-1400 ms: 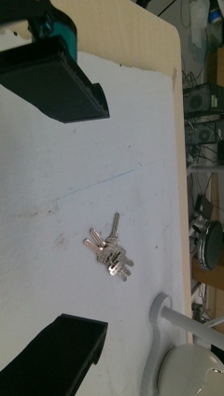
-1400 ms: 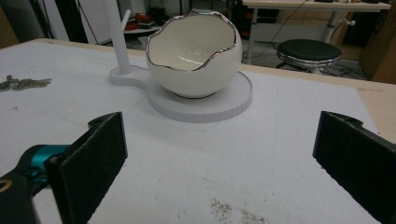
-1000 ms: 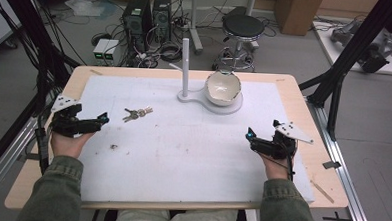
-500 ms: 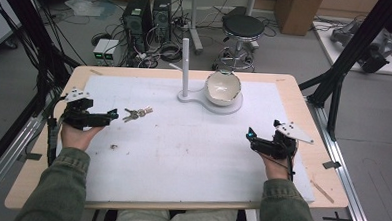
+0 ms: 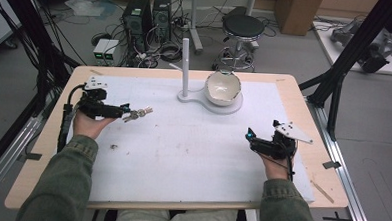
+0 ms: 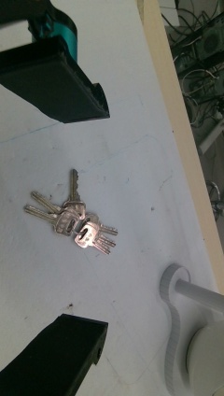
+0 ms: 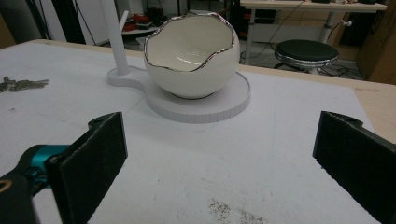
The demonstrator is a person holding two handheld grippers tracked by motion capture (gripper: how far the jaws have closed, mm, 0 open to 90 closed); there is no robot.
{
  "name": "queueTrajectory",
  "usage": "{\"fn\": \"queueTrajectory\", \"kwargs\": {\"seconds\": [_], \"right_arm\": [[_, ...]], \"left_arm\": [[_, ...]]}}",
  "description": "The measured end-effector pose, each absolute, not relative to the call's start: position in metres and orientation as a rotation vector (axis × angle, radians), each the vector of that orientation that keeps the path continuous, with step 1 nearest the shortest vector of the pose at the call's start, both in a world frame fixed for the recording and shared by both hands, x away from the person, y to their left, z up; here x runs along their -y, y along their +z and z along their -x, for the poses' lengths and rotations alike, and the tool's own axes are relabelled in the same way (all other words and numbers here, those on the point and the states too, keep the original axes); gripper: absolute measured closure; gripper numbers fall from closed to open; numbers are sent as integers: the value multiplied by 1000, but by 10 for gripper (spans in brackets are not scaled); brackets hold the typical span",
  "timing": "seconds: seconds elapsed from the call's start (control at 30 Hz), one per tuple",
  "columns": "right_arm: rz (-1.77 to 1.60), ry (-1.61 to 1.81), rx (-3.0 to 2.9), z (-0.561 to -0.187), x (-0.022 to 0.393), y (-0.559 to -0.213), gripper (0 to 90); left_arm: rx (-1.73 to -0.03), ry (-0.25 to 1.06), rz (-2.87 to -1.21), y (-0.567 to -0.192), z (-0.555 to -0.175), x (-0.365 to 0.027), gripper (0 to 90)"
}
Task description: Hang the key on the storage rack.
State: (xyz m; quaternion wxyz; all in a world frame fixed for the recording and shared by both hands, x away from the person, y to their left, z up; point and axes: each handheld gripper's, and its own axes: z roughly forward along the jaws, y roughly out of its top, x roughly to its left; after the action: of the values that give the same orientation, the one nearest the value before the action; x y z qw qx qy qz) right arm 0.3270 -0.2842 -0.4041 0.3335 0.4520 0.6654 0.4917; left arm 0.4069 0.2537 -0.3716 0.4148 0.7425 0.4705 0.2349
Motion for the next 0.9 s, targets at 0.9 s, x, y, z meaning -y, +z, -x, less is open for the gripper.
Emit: {"fn": "queueTrajectory", "kwargs": {"seconds": [0.9], "right_arm": [[-1162, 1289, -1742, -328, 285, -405, 19]], "left_arm": [[-1103, 426, -2082, -384, -458, -209, 18]]}}
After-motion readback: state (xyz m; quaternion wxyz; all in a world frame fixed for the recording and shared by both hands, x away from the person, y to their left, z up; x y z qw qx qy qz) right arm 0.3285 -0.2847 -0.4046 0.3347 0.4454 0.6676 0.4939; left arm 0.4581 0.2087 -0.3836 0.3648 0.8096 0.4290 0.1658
